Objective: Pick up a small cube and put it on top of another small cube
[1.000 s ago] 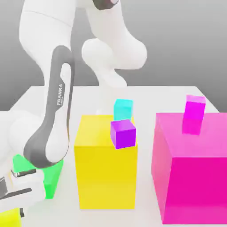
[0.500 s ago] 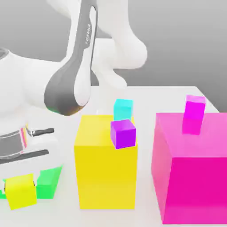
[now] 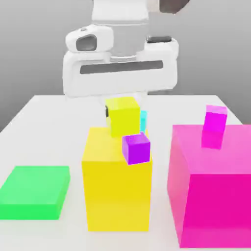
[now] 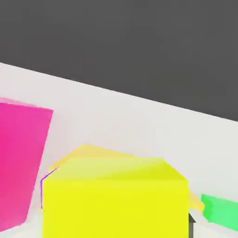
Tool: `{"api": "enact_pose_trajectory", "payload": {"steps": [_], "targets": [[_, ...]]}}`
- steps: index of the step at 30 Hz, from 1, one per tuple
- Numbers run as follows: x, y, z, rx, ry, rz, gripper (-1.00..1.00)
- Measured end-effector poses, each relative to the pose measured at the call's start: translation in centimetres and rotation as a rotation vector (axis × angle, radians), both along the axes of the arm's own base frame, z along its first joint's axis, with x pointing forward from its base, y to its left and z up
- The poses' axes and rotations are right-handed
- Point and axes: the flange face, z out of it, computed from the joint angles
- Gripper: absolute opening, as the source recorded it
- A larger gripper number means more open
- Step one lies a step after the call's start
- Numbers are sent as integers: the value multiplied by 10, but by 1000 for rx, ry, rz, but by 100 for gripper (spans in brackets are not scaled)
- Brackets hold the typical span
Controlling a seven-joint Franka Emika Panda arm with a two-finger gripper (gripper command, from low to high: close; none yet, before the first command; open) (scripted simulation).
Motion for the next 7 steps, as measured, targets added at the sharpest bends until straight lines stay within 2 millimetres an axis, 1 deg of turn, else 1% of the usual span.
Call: {"api": "enact_pose_trajectory", "payload": {"steps": [1, 3, 4, 7], "targets": [[-2, 2, -10, 0, 1, -2, -100], [-4, 4, -37, 0, 0, -3, -100], [-4, 4, -47, 0, 0, -4, 100], [-4, 4, -47, 0, 0, -4, 100]]}}
